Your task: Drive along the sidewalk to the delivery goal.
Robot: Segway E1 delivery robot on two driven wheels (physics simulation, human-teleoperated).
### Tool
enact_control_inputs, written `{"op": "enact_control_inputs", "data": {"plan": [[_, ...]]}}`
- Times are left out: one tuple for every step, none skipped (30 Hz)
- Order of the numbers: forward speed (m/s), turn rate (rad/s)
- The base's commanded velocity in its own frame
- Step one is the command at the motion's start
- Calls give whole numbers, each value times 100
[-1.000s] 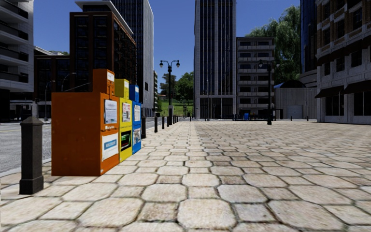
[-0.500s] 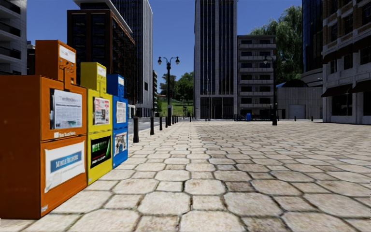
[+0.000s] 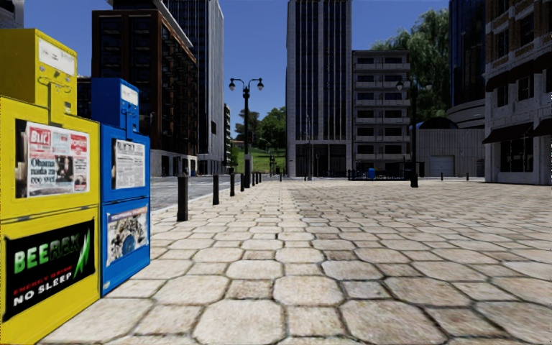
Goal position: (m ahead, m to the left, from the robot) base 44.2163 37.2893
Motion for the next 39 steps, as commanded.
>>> {"op": "enact_control_inputs", "data": {"plan": [[200,-11],[200,-6],[200,-5],[200,-4],[200,-4],[200,-4],[200,-4],[200,-4],[200,-4],[200,-4],[200,-4],[200,-4],[200,-4],[200,-4],[200,-4],[200,-4],[200,-4],[200,-4],[200,-4],[200,-4],[200,-4],[200,-4],[200,-4],[200,-4],[200,-4],[200,-4],[200,-4],[200,-4],[200,-4],[200,-4],[200,-4],[200,-4],[200,-4],[200,-4],[200,-4],[200,-4],[200,-4],[200,-4],[200,-4]]}}
